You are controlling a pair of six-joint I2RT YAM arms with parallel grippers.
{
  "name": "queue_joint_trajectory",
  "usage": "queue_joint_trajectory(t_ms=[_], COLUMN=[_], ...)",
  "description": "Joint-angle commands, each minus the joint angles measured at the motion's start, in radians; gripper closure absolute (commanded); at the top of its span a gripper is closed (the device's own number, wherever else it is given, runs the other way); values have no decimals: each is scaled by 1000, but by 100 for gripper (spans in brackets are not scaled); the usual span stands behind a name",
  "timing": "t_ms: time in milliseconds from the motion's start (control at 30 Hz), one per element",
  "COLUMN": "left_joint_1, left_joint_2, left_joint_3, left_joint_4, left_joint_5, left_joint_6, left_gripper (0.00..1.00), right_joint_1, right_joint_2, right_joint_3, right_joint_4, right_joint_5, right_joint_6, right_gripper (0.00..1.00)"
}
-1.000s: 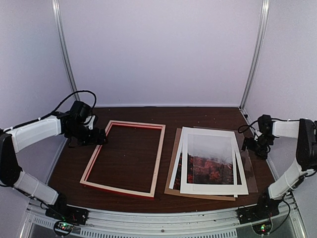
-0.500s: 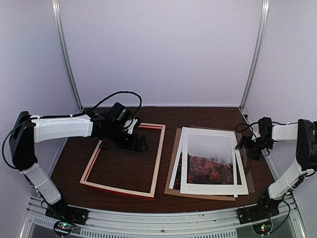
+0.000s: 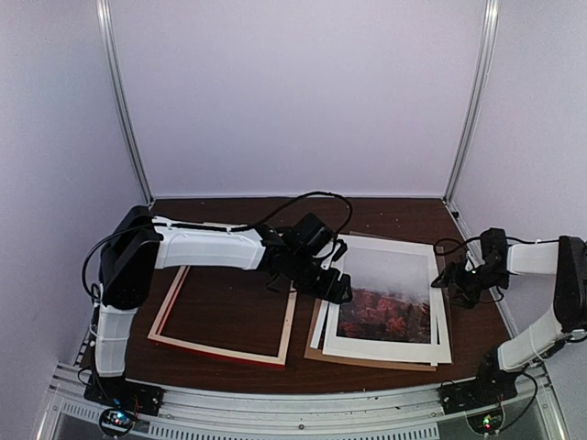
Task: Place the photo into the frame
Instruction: Pick up the glass panel from the mat board.
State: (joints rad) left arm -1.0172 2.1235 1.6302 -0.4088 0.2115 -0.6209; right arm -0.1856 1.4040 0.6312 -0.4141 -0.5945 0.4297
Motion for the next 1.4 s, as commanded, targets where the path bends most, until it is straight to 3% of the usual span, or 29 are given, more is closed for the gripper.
queue_joint_trajectory(t_ms=[0,333,1367], left_joint_1=[-1,-1,-1], left_joint_2=[64,110,113], left_joint_3=[65,38,-72], left_joint_4=[38,30,73], left_joint_5=[21,10,10], left_joint_6=[-53,-79,-99], left_gripper=[18,22,30], right_joint_1=[5,3,3], right_joint_2=[10,50,-107], right_joint_3=[-9,-8,65], right_joint_4=[-37,-5,-111], right_joint_5=[3,-42,-192], right_joint_6=[-13,-35,-88], right_gripper=[23,29,56])
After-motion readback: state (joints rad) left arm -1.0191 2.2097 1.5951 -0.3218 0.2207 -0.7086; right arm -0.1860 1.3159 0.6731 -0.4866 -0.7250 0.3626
